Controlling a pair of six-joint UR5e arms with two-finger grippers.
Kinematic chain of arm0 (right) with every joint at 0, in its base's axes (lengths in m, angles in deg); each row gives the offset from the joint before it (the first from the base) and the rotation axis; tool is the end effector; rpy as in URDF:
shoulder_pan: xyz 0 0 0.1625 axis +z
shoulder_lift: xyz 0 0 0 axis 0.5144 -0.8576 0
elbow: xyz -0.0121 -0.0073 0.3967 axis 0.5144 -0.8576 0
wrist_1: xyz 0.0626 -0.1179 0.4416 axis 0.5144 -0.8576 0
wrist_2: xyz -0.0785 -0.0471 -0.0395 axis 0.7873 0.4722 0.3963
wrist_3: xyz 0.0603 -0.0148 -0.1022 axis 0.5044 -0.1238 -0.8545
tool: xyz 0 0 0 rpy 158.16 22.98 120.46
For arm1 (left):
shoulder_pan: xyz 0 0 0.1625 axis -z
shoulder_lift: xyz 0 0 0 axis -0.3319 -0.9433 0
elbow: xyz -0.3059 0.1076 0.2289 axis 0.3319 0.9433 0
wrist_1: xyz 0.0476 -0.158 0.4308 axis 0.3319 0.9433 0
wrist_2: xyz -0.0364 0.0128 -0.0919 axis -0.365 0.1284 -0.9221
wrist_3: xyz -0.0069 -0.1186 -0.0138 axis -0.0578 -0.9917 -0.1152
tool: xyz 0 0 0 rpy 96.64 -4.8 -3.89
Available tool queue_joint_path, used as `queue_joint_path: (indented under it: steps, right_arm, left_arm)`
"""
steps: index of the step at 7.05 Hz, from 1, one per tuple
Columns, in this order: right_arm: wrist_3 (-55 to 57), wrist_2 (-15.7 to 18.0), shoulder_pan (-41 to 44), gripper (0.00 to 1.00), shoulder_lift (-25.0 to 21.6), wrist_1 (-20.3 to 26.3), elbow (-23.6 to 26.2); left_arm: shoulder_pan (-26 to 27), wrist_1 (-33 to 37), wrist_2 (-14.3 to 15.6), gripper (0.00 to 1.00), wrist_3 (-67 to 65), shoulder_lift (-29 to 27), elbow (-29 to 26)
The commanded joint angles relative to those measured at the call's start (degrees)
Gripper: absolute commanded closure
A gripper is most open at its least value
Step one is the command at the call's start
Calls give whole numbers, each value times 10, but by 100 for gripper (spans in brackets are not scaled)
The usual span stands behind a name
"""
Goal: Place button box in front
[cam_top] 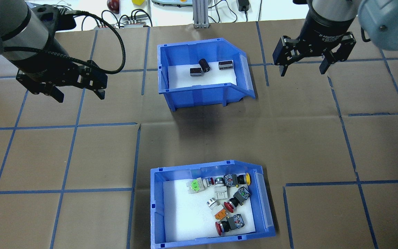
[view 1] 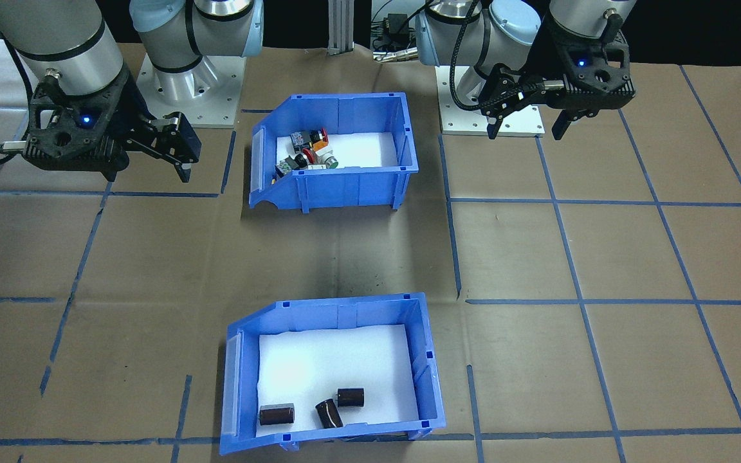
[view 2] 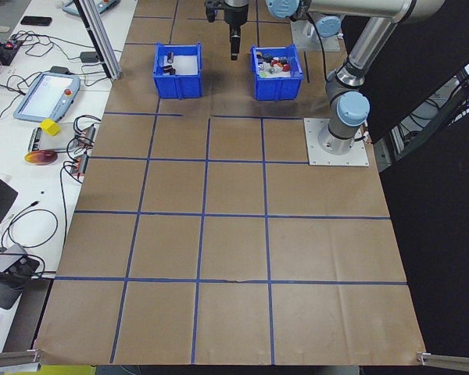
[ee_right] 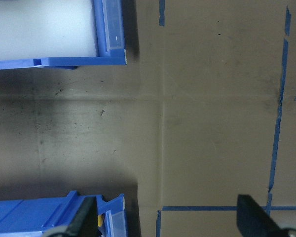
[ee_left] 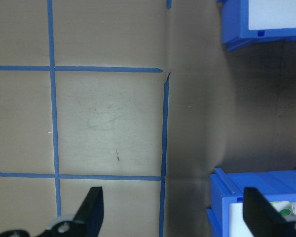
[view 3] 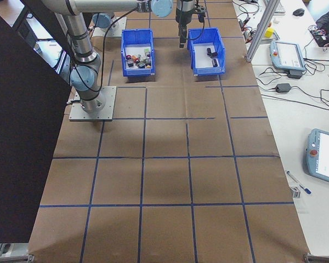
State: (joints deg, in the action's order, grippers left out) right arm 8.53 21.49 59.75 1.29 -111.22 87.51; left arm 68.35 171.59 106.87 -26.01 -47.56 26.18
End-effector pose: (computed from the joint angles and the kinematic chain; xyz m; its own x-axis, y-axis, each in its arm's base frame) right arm 0.1402 -0.5608 0.4399 -0.9999 -0.0114 0.0008 -0.0114 0.9998 0.0162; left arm -0.1146 -0.4995 0.4672 -0.9996 -0.0279 0.0076 -0.0281 0.9990 -0.0334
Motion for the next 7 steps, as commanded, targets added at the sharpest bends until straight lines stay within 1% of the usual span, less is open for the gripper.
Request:
queue_joint_path:
  steps: [1, 2, 3, 6, 7]
  right_arm:
    - [-2, 0, 0, 0, 0, 0, 0]
    - [-2, 0, -1, 0, 0, 0, 0]
    - [-2, 1, -1, 0, -1, -1, 0]
    - [-4, 0, -1, 0, -1, 0, 1]
    - [-4, 1, -1, 0, -2, 0, 1]
  left_arm:
    - [0, 0, 2, 1, 2, 3, 2]
    - [0, -3, 12, 1, 2, 8, 16]
    - [0, -4, 12, 1, 1, 12, 24]
    - [-2, -7, 12, 1, 1, 15, 22]
    - [-2, -13, 12, 1, -5, 25, 22]
